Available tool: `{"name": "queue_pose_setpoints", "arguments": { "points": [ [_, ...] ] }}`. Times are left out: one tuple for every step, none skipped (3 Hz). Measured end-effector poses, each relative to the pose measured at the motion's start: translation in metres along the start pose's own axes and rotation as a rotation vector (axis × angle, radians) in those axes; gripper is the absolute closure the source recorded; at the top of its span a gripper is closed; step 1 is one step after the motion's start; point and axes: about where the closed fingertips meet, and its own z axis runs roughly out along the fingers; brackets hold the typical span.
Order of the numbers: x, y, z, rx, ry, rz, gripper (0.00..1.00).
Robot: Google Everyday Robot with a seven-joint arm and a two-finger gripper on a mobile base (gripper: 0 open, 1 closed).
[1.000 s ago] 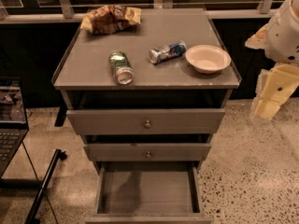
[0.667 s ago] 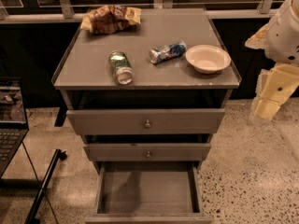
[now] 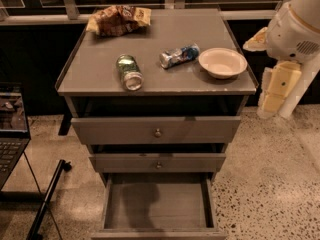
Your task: Place redbull can into bottom drawer
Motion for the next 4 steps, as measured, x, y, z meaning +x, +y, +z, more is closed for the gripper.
{"name": "queue_pose_setpoints", "arguments": {
  "points": [
    [-0.006,-0.038,0.025,-0.026,-0.056,-0.054,0.00],
    [-0.020,-0.069,0.043,-0.034,-0.086,-0.103,0.00],
    [-0.042,-0.100,0.062,-0.017,-0.117,-0.147,0.00],
    [-0.070,-0.124,0.078,-0.005,-0.141,-0.191,0.00]
  ]
}}
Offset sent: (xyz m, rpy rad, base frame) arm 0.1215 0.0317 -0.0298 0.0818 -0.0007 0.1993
